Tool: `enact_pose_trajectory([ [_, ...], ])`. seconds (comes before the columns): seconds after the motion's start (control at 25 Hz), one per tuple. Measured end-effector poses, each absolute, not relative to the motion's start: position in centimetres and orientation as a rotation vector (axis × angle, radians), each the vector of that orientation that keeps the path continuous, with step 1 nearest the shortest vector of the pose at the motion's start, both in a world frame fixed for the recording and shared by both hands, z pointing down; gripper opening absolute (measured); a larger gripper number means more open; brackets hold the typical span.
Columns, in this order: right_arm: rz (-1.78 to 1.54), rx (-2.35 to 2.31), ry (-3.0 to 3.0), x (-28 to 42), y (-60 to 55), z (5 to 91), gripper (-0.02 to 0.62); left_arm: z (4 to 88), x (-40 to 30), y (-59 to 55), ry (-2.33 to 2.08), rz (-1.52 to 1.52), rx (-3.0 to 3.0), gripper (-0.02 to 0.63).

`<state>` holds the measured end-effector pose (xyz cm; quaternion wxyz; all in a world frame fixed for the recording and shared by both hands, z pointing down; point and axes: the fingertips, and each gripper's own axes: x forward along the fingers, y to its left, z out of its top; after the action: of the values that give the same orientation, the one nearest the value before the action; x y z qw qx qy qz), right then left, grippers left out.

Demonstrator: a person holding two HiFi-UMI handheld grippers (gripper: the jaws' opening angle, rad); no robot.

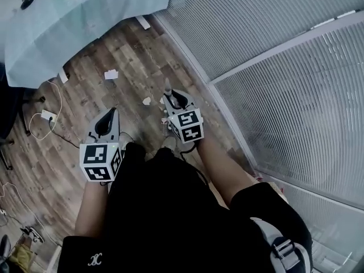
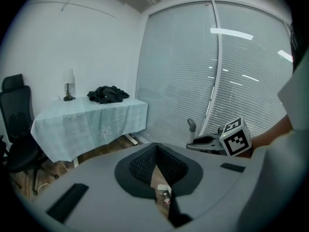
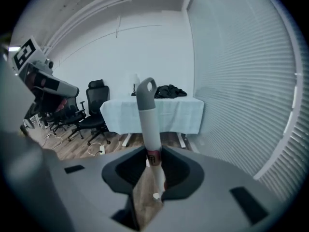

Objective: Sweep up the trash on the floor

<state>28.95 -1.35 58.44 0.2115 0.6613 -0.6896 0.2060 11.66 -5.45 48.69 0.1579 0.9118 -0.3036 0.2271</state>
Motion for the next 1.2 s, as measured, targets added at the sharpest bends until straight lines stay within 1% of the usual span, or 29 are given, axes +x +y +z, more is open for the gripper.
enact_pose_trajectory([
  [0.16,0.591,1.823,-1.939,26.0,-4.3,58.1,0.106,49.3,8.6,-7.8,-0.909,0.615,2.568,-0.008],
  [0.64,0.592,1.901,-1.895,21.0,-11.0,56.4,0.1,49.4,2.3,-14.6,-0.905,0.52,2.569,-0.008],
  [0.92,0.471,1.834,-1.97,17.5,-14.3,52.3,0.1,49.9,-1.6,-16.9,-0.962,0.486,2.512,-0.008],
  [1.2,0.317,1.637,-2.091,13.2,-22.6,50.4,0.1,50.2,-5.7,-17.9,-1.104,0.469,2.419,-0.008],
])
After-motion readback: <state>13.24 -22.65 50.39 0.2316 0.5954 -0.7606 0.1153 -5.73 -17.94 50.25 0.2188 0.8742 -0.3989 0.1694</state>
